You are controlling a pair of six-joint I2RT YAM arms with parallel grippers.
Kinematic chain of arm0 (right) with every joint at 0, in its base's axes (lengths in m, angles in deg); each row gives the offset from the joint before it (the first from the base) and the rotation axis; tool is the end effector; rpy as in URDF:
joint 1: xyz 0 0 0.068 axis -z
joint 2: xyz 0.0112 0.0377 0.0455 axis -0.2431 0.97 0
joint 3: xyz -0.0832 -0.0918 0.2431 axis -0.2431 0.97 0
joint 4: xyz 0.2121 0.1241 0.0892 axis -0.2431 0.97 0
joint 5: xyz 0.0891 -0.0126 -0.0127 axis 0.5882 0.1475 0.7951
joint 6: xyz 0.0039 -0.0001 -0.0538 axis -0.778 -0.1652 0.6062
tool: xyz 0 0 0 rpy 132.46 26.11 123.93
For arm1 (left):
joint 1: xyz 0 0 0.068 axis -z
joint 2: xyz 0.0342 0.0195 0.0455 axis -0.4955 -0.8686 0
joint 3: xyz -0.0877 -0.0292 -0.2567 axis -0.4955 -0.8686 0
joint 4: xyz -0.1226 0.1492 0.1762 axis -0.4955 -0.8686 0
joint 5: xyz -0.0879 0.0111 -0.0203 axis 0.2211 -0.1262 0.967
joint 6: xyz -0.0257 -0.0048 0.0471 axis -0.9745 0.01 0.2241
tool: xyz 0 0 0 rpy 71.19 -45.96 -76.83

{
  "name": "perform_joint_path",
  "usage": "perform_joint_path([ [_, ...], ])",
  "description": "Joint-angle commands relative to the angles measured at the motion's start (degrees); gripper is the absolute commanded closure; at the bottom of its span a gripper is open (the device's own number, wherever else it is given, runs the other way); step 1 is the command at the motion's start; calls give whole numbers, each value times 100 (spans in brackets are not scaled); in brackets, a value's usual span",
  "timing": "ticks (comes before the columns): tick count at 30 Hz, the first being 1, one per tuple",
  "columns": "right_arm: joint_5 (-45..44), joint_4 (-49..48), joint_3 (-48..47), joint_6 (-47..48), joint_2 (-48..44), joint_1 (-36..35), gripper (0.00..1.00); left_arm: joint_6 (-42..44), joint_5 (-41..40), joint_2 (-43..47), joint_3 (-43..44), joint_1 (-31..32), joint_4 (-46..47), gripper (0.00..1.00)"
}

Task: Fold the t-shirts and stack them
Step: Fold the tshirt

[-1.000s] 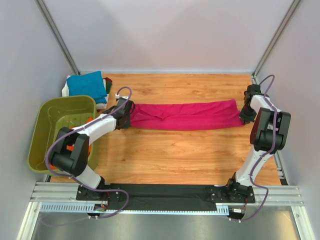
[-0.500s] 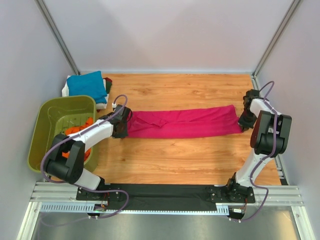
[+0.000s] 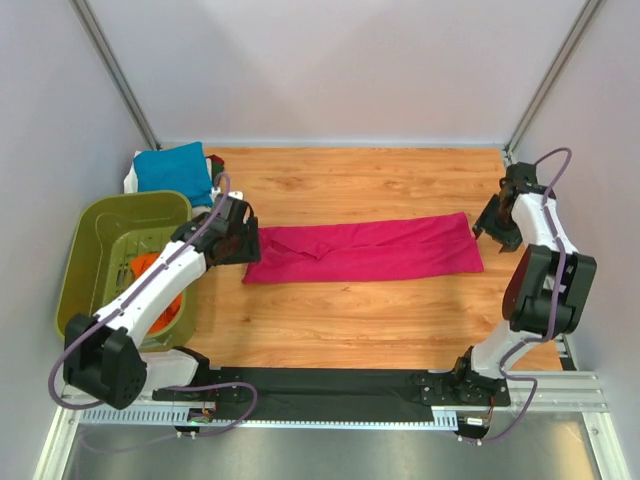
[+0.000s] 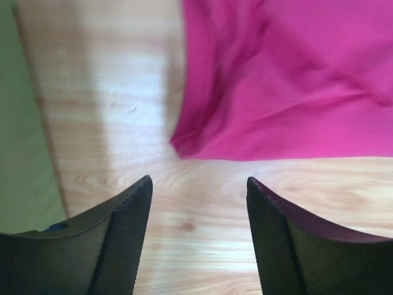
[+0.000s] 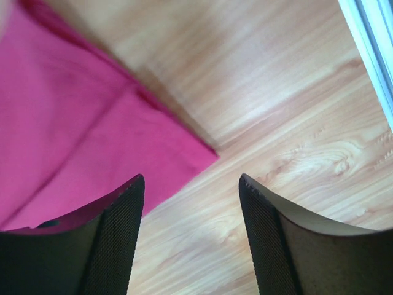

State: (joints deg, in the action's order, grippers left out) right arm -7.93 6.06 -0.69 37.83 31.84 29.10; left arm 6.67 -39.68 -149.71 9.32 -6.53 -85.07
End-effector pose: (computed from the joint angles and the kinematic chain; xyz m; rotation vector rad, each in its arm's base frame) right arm 0.3247 -0.0934 0.2235 0.8869 2.7162 -0.2230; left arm 0.2319 -0.0917 0.2511 -0.1930 2.5827 -0.0692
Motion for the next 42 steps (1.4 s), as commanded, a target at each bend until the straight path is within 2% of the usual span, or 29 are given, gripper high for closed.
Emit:
perform_joint_path([
  [1,788,-156,-460,67,-763,-96,34,118,459,370,753,37,-90,27],
  [6,1283,-674,-259,-248,-1150,-552,36,-487,759,266,922,64,481,27],
  [8,1266,-1008,-48,-371,-1142,-860,37,-1136,777,134,826,125,807,27],
  [15,1301,-1255,-83,-477,-247,-1239,38,-2325,584,-252,334,468,1527,27],
  [18,1197,-1370,-73,-547,61,-1379,38,-2694,426,-516,368,626,1502,27],
  [20,689,-1317,-135,-583,228,-1476,38,-2913,321,-736,412,714,1414,27],
  [25,72,-1045,-390,-566,853,-1643,36,-3722,93,-1061,307,828,1335,26],
  [36,-8,-1370,-363,-451,1354,-1643,35,-4847,-443,-1693,237,960,1062,26],
  [42,-35,-1283,-276,-600,1565,-1635,36,-4813,-1049,-2299,490,960,1230,26],
])
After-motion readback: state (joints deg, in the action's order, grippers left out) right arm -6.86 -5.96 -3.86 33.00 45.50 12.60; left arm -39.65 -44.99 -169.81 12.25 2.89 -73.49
